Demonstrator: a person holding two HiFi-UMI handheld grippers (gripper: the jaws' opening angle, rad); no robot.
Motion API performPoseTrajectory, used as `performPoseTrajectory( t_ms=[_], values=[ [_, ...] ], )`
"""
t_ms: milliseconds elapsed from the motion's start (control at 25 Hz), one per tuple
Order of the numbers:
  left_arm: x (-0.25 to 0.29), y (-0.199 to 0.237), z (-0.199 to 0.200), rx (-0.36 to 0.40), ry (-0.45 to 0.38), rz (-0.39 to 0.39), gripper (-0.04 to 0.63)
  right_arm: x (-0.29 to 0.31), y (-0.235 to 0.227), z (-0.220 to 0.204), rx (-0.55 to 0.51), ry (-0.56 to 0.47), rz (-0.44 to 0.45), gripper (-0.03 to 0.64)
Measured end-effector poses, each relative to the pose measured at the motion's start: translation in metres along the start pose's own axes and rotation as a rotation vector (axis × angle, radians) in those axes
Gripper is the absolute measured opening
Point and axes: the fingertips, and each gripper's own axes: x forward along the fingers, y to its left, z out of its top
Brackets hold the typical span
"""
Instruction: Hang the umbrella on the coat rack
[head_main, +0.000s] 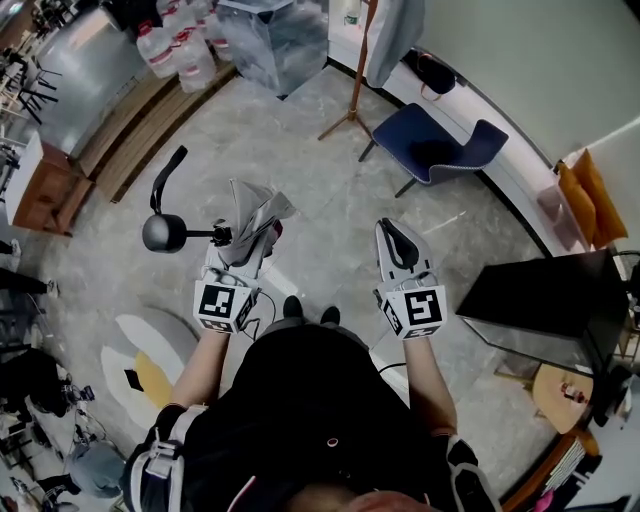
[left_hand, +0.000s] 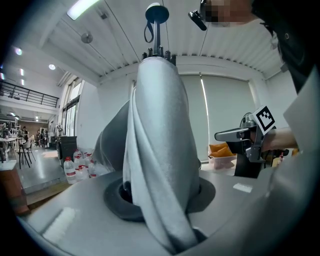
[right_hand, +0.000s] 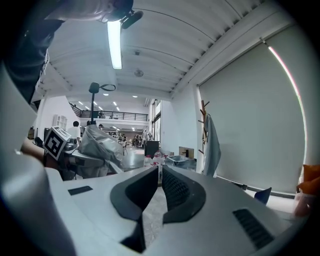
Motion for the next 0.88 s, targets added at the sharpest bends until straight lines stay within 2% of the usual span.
performPoseTrajectory(
  t_ms=[240, 560, 880],
  values=[
    [0.012, -0.003, -0.002, -0.014, 0.012, 0.010, 0.133, -0.001, -0.014, 0.000, -0.008, -0.004, 0.027, 0.029],
    [0.032, 0.011, 0.006, 0.013, 0.015, 0.002, 0.133, 0.007, -0.022, -0.001, -0.034, 0.005, 0.043, 0.002],
    [0.070, 0.050, 0.012, 0.037, 0.006, -0.044, 0.133, 0.048, -0.030, -0.002, -0.045, 0.015, 0.020, 0.000]
  ],
)
